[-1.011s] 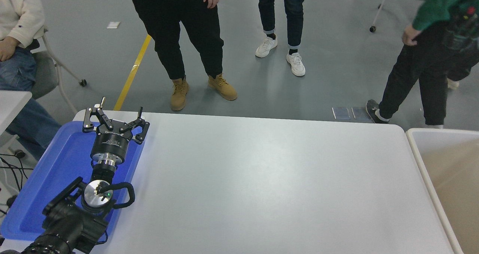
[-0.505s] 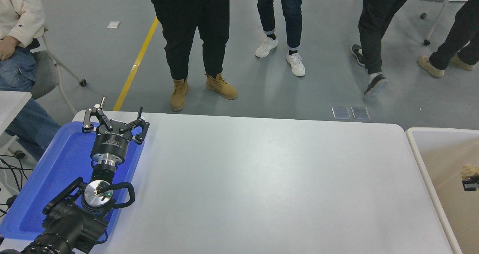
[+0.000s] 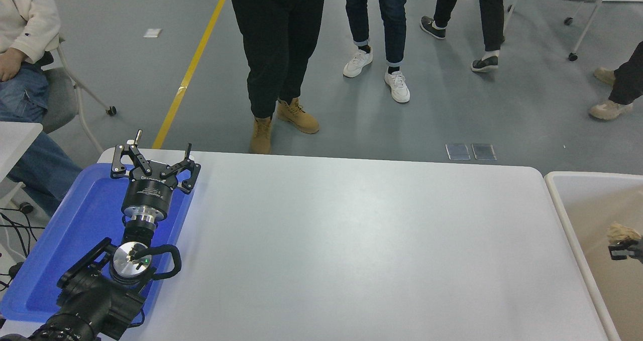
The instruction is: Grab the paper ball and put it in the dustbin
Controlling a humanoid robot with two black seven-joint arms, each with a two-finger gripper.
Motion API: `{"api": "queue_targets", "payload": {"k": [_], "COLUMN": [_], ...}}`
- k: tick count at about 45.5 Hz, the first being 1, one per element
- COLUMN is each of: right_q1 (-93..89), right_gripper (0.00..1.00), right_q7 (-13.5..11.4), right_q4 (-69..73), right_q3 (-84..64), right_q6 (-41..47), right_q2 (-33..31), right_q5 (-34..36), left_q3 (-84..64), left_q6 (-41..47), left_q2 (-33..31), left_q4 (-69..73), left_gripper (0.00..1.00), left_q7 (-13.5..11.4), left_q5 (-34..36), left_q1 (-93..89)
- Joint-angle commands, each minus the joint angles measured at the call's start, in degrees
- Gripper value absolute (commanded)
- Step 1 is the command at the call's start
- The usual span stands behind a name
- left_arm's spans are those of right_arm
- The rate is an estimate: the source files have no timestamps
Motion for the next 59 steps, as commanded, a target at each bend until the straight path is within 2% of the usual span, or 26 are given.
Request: {"api": "queue_targets", "payload": {"k": [1,13,30,48,59], "right_q1": [-0.6,-0.8,3.2,7.2,7.2], "right_gripper": [0.89,0.99,0.99,1.00,1.00], "right_q7": [-0.1,-0.1,0.3,0.5,0.5], "right_q4": [-0.2,0.2,3.1,10.6,18.6], "right_q3": [0.2,0.2,1.0,17.0,34.8], "right_q6": [0.1,0.1,-0.3,-0.2,0.1], "right_q2": [0.1,0.2,-0.5,-2.0,-4.4], "right_q5": [1.3,4.7,5.3,7.3,7.4], "left_q3": [0.0,0.0,0.0,0.0,0.0], "left_q6": [0.0,0.0,0.0,0.0,0.0], "left_q2": [0.0,0.0,-0.1,0.0,0.0], "left_q4": [0.0,0.0,0.0,0.0,0.0], "left_gripper": [1.00,1.00,1.00,1.00,1.00], "left_q7": [0.0,0.0,0.0,0.0,0.0], "left_q5": [0.0,0.0,0.0,0.0,0.0], "left_q1": [0.0,0.0,0.0,0.0,0.0]}}
